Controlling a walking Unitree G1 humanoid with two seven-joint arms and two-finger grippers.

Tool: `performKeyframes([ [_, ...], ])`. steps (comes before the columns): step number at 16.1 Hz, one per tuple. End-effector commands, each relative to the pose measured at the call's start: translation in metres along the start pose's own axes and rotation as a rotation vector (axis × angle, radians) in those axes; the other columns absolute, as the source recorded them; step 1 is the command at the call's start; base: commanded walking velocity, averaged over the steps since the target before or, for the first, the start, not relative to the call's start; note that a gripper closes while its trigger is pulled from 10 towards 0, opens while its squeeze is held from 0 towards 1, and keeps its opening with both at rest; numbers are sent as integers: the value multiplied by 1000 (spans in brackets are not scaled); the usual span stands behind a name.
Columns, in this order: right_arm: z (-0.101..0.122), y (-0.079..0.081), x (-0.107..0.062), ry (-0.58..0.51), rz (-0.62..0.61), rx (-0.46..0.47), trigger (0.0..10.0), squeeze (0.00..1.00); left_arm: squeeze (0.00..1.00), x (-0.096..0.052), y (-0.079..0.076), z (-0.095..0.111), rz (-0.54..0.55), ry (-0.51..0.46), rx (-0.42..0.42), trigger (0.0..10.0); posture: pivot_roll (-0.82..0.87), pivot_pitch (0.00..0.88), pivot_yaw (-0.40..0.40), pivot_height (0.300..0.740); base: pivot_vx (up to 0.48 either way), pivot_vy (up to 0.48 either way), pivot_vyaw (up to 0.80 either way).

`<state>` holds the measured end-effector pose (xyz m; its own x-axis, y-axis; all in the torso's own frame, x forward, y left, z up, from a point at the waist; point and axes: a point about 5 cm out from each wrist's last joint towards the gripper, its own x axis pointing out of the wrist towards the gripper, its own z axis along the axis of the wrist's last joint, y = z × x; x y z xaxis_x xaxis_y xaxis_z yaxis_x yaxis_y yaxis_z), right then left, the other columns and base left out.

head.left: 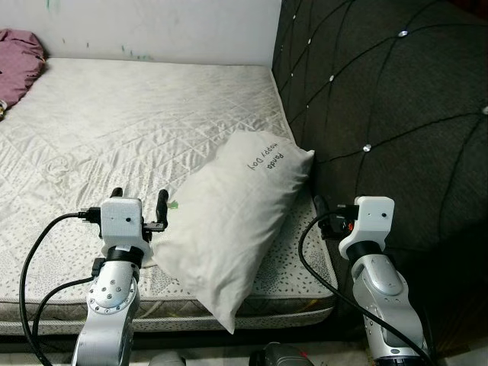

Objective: Clean up the room

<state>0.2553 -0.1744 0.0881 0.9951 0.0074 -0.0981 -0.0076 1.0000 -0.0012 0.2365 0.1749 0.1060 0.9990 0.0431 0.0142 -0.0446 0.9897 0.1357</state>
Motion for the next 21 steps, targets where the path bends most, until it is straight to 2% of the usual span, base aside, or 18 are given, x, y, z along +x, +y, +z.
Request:
performKeyframes([
  [1, 2, 2, 3, -5, 20, -12, 10000, 0, 0, 1, -1, -1, -2, 4, 4, 10000, 10, 7, -48, 695, 0, 0, 0],
  [6, 1, 2, 3, -1, 22, -13, 10000, 0, 0, 1, -2, -1, -3, -1, 3, 10000, 11, 4, -49, 640, 0, 0, 0],
  [13, 1, 4, 5, 8, 40, -11, 10000, 0, 0, 3, 1, 1, -5, 5, -45, 10000, 13, 18, -56, 640, 0, 0, 0],
  [19, 2, 8, 8, 1, 72, -20, 10000, 0, 0, 4, 5, 3, -2, -10, -46, 10000, 18, 18, -56, 640, 0, 0, 0],
  [21, 3, 10, 8, -7, 84, -29, 10000, 0, 0, 4, 4, 3, -10, -11, -51, 10000, 15, 18, -54, 640, 246, 0, 656],
])
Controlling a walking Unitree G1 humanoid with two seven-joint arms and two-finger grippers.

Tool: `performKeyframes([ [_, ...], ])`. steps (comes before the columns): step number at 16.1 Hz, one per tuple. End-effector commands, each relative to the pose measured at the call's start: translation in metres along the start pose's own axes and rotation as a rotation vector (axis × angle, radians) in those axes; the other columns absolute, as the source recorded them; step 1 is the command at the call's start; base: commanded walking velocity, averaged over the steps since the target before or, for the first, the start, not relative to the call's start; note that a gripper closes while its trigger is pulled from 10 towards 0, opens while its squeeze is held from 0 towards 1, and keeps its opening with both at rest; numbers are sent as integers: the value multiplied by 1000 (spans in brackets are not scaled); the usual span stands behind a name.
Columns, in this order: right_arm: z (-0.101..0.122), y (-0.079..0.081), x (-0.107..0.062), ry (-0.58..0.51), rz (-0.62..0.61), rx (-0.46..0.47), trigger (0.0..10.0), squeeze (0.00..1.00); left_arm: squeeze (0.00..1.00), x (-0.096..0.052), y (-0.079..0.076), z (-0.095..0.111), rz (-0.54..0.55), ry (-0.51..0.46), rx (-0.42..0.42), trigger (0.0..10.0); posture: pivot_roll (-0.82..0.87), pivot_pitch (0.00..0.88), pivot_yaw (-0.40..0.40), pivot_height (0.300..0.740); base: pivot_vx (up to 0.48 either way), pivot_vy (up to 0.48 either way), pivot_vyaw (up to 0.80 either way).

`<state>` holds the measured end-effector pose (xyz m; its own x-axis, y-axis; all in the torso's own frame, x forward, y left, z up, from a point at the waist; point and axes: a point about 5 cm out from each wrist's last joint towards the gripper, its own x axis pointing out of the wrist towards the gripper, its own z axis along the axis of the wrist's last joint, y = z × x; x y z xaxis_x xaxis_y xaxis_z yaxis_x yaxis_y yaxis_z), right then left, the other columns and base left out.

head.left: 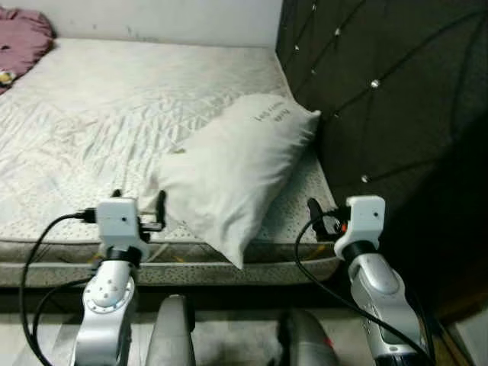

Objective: Clean up the room

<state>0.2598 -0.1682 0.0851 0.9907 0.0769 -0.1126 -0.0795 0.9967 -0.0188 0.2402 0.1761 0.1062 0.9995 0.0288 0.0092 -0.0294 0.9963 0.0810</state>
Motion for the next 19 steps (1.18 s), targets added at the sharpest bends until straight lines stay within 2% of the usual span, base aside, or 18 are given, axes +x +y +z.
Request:
performKeyframes([
  [1, 6, 3, 3, -22, 13, -7, 10000, 0, 0, 1, 1, 4, 0, -14, -2, 10000, 15, 18, -54, 640, 251, 0, 800],
  [12, 6, 3, 6, -26, 6, 18, 10000, 0, 0, 3, -2, 4, -18, -17, -12, 10000, 14, 13, -51, 640, 268, 0, 0],
  [16, 6, 3, 7, -23, 7, 19, 10000, 0, 0, 4, -3, 3, -13, -11, -9, 10000, 14, 14, -51, 635, 0, 0, 0],
  [19, 6, 4, 6, -26, 18, 25, 10000, 0, 0, 3, -3, 1, -12, 0, -6, 10000, 14, 18, -53, 606, 0, 0, 0],
])
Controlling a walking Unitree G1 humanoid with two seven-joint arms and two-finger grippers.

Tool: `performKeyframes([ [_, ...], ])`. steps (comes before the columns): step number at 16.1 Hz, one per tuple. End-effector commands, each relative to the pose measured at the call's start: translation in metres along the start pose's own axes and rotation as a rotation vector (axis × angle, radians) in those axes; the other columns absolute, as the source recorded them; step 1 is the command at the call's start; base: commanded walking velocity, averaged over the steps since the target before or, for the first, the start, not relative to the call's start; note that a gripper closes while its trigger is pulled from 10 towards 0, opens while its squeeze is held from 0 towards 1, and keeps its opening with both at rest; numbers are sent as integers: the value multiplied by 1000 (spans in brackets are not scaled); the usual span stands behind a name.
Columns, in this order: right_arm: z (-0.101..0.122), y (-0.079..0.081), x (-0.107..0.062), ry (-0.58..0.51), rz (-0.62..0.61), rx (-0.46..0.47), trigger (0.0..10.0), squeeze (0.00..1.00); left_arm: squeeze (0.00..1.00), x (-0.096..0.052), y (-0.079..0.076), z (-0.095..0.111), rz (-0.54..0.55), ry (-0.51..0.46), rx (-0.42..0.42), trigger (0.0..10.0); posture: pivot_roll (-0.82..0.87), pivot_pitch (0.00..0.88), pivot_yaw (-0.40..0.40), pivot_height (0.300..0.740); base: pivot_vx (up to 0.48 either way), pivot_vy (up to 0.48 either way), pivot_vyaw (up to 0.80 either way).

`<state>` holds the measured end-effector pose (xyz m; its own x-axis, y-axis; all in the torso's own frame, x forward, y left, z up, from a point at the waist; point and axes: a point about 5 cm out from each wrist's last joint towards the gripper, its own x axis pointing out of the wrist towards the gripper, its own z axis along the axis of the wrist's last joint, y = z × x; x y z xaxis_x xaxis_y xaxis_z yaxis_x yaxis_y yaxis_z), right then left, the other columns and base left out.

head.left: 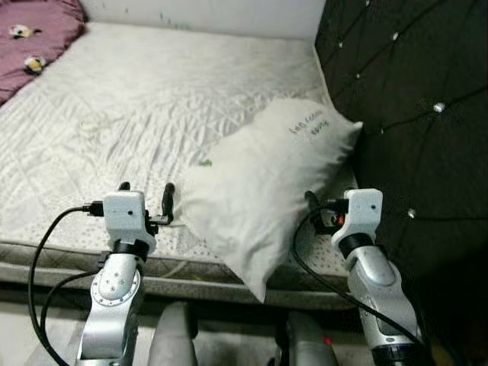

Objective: Clean up the room

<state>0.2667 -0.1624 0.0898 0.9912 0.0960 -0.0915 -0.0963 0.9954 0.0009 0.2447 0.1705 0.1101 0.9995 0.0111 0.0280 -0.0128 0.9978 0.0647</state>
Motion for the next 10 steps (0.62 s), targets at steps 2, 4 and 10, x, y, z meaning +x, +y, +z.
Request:
performKeyframes([
  [2, -1, -1, 0, 9, 8, 3, 10000, 0, 0, -4, 3, -4, 11, 27, 17, 10000, 17, 21, -55, 596, 0, 0, 0],
  [4, -10, 7, 2, 82, 81, -10, 10000, 0, 0, -6, 3, -6, 27, 45, -3, 10000, 19, 24, -57, 576, 0, 0, 0],
  [10, -17, 20, 3, 157, 241, -28, 10000, 0, 0, -5, 4, -5, 41, 46, 27, 10000, 27, 31, -62, 566, 0, 0, 0],
])
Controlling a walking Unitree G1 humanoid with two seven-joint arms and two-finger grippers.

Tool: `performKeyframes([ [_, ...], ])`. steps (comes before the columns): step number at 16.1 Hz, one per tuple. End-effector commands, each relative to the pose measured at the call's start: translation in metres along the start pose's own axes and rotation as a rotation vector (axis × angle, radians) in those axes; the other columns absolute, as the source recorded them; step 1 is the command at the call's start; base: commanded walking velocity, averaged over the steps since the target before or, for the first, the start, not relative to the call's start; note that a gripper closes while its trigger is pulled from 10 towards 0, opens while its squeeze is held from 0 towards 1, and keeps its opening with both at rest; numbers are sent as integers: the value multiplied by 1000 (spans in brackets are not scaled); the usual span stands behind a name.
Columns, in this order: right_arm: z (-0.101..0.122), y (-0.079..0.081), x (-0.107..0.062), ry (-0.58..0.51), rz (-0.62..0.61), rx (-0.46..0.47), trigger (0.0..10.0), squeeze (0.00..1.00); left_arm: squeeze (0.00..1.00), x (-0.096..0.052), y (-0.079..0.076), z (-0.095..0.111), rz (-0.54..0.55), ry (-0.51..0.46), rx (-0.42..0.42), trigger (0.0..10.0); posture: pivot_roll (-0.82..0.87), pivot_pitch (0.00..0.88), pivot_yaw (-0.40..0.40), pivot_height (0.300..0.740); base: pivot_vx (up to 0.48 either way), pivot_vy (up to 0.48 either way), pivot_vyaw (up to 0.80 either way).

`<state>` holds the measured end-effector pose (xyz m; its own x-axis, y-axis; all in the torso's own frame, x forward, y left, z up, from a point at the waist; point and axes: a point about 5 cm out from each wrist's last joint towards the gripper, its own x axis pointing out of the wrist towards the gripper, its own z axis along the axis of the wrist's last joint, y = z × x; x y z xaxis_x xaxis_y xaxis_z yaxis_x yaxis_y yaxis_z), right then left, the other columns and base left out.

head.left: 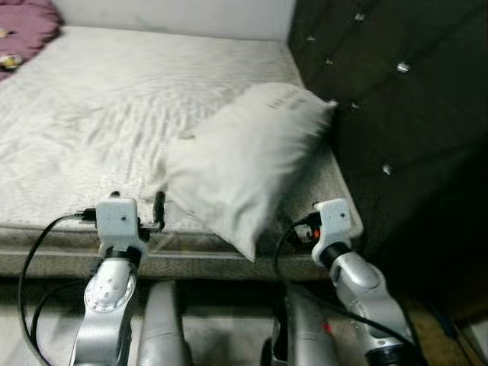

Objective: Clean up the room

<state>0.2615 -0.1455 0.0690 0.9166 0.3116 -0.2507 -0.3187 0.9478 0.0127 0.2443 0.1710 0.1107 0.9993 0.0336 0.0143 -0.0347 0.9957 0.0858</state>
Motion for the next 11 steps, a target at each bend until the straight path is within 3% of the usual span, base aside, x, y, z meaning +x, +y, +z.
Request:
performKeyframes([
  [1, 4, 4, 6, 11, 60, 13, 10000, 0, 0, -4, 2, -5, 13, 30, 8, 10000, 42, 40, -65, 566, 0, 0, 0],
  [3, 4, 12, 10, 29, 162, 8, 10000, 0, 0, -4, 4, -2, 9, 25, 17, 10000, 59, 53, -64, 556, 0, 0, 0],
  [6, 7, 13, 14, 34, 162, 1, 10000, 0, 0, -6, 12, 2, 29, 23, 34, 10000, 72, 72, -69, 516, 0, 0, 0],
  [11, 5, 12, 12, 51, 167, 3, 10000, 0, 0, -13, 10, 1, 2, 25, 27, 10000, 63, 84, -72, 511, 97, 0, 0],
])
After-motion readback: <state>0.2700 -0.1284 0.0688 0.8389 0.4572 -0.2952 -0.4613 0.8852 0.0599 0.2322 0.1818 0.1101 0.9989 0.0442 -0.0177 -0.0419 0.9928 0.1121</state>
